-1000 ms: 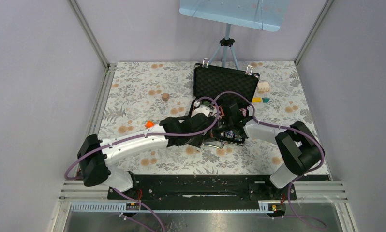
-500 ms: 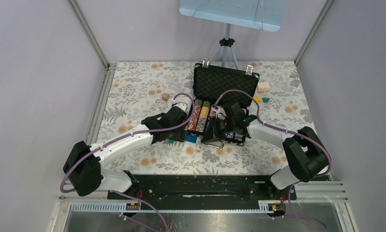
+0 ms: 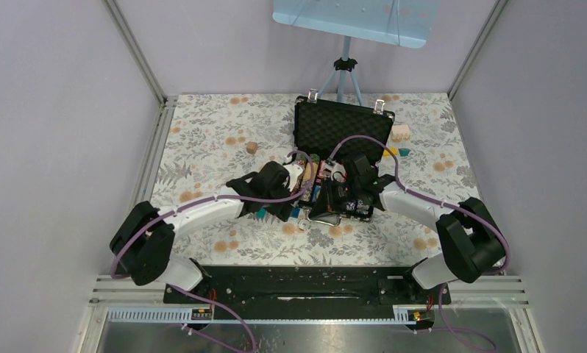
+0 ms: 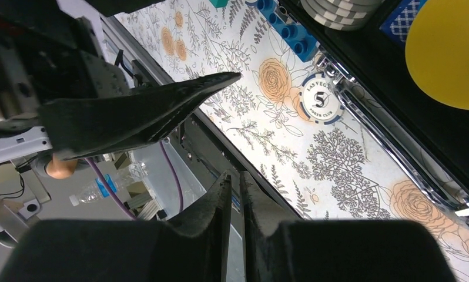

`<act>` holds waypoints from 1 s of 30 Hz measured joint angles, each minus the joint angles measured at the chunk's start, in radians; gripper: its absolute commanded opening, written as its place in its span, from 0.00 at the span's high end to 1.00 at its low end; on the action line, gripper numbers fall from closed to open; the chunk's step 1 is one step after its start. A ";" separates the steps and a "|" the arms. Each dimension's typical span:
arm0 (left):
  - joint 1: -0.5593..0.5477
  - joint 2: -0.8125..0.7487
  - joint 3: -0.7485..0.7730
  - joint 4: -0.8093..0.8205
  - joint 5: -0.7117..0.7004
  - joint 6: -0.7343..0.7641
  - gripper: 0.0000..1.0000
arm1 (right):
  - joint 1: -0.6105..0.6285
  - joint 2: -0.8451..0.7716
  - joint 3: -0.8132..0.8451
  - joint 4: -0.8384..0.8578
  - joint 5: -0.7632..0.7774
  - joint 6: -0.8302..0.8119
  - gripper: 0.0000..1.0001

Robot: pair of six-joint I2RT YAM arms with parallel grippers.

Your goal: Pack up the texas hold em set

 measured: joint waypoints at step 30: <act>-0.102 0.073 0.027 -0.015 0.067 -0.053 0.28 | -0.322 -0.284 -0.053 -0.239 0.218 -0.040 0.81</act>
